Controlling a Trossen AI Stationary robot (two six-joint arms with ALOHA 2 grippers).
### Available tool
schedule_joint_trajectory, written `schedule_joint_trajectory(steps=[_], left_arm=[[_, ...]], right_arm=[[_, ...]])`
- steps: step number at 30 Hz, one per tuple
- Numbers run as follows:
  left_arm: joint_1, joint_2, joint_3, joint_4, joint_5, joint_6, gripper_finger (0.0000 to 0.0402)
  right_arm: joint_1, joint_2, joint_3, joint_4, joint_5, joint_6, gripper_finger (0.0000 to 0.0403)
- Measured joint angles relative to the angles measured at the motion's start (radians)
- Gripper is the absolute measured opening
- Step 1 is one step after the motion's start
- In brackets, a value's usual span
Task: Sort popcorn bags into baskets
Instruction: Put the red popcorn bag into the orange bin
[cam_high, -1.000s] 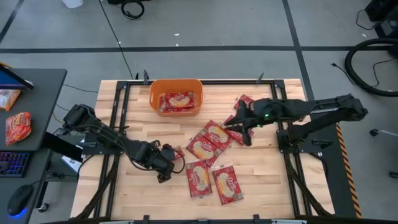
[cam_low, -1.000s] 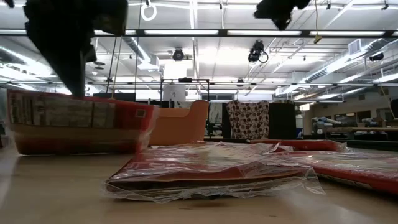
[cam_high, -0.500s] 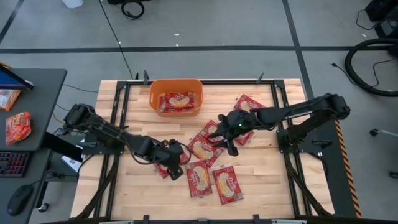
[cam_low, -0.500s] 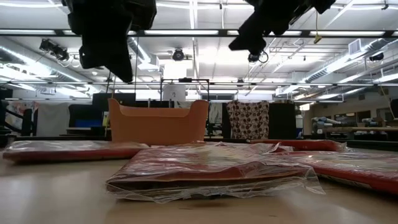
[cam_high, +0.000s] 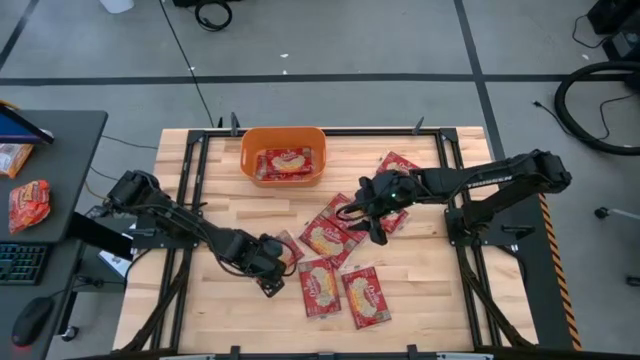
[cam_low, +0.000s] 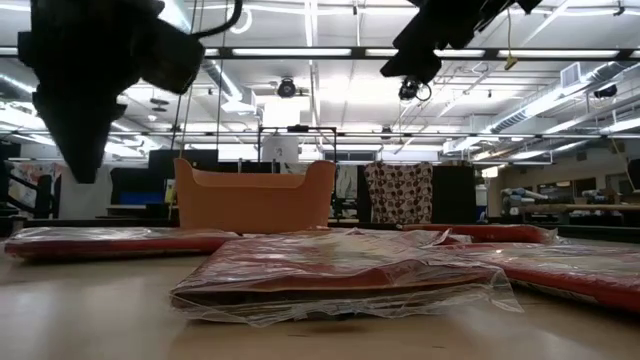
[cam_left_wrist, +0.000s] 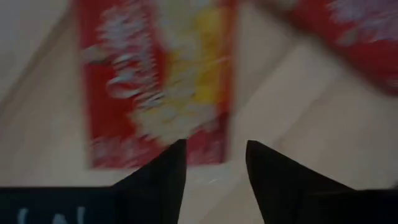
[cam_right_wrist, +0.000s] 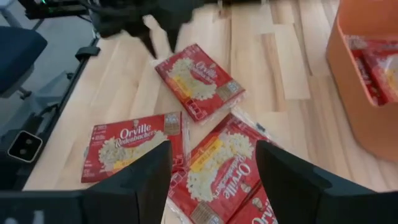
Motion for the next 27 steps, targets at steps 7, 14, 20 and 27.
schedule_joint_trajectory(steps=[7,14,20,27], left_arm=[[0.017,-0.048,-0.069,-0.021,0.041,0.026,0.0135],[0.015,-0.241,-0.236,0.109,0.052,-0.055,0.0111],[0.017,-0.376,-0.279,0.135,-0.025,-0.024,0.011],[0.029,-0.396,-0.295,0.025,0.035,-0.038,0.011]], right_arm=[[-0.009,-0.01,0.0,-0.008,-0.001,-0.007,0.0236],[-0.008,-0.022,0.0,-0.053,-0.077,0.083,0.0231],[0.0,-0.025,0.0,-0.068,-0.091,0.138,0.023],[0.0,-0.06,0.0,-0.061,-0.096,0.23,0.0227]])
